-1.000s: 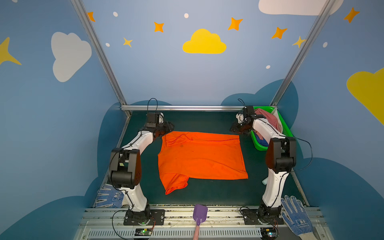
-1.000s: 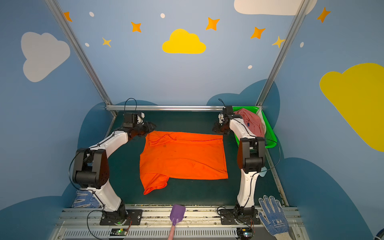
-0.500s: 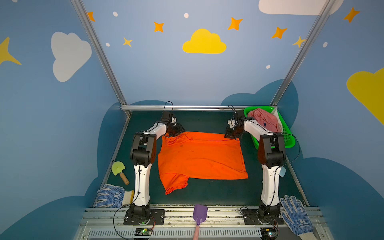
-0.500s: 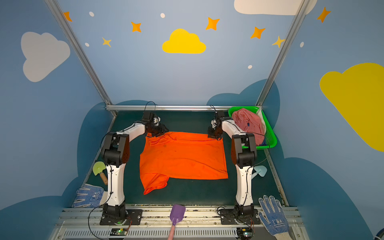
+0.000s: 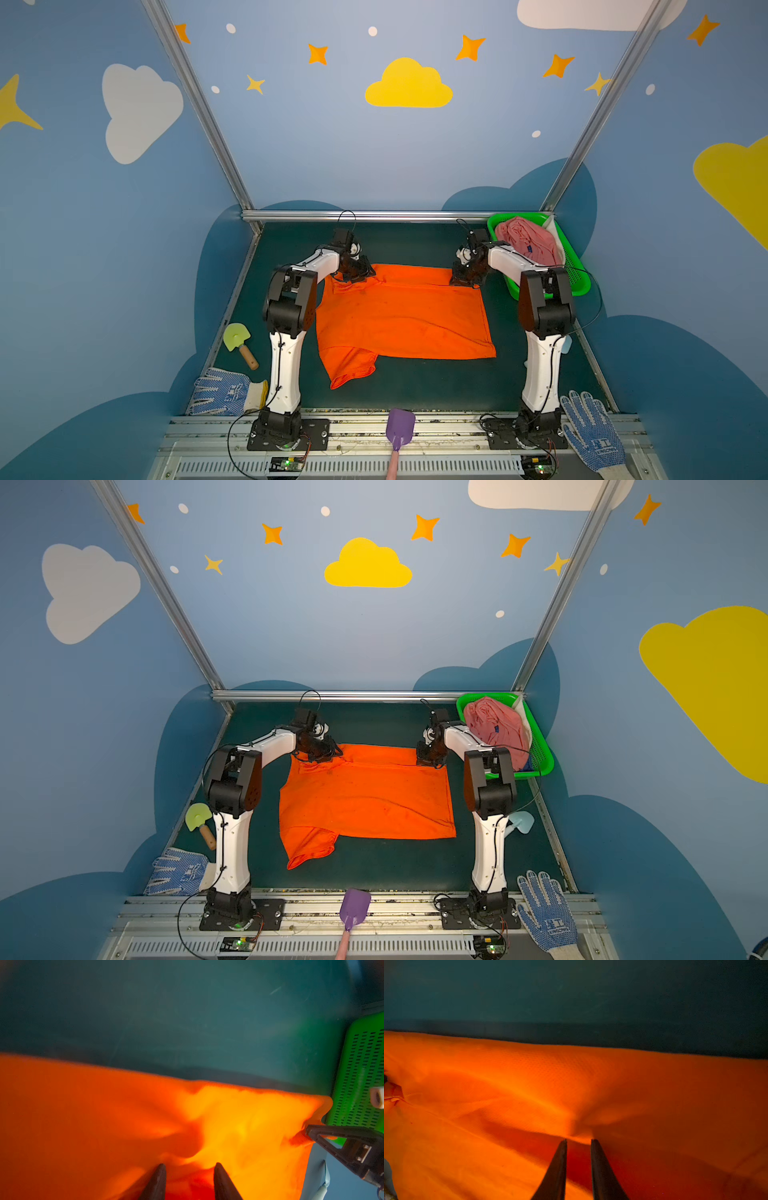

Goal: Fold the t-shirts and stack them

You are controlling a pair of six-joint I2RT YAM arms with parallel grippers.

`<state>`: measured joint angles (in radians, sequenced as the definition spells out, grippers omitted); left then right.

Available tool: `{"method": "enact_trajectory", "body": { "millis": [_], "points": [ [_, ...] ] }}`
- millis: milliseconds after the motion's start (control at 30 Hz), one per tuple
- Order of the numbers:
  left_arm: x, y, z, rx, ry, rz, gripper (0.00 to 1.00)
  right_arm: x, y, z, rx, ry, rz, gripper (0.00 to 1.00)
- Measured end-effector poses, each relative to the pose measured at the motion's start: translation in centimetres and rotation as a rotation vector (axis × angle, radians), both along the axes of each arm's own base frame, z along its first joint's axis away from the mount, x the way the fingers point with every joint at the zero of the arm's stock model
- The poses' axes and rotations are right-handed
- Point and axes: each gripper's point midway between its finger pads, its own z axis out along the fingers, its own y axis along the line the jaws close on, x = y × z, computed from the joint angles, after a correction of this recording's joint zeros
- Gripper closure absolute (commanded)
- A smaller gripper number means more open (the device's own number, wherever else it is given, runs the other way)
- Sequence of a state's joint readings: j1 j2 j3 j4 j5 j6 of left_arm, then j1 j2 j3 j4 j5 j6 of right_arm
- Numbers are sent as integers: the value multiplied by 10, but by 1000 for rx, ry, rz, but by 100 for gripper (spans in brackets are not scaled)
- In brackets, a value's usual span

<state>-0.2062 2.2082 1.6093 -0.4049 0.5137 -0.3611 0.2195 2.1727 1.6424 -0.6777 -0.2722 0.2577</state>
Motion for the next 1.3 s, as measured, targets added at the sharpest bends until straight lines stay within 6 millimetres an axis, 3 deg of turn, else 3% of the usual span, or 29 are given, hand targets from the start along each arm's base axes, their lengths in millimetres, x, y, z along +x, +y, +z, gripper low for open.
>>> {"method": "enact_trajectory", "body": {
  "millis": [300,567,667,800,933,1033,1100,1167,1300],
  "points": [
    [-32,-6,18,-18,14,-9,61,-8,2,-1,7,12,-4,76],
    [-76,-23,6,-35,100,-49,63,-12,3,4,21,9,-9,76],
    [-85,-25,12,-43,111,-50,63,-12,5,5,28,5,-6,76],
    [-77,-27,45,-61,47,-51,63,-12,10,9,42,3,0,78],
    [-48,-36,89,-88,-62,-62,64,-7,17,18,64,-16,7,84],
    [-24,-43,109,-102,-122,-76,65,3,24,32,81,-50,15,87],
    [-14,-47,104,-106,-124,-81,65,8,25,38,87,-70,16,87],
    [-11,-48,84,-97,-88,-78,65,9,26,40,87,-76,19,87],
    [-26,-41,28,-60,42,-55,64,3,21,31,67,-52,12,88]
  ]
}}
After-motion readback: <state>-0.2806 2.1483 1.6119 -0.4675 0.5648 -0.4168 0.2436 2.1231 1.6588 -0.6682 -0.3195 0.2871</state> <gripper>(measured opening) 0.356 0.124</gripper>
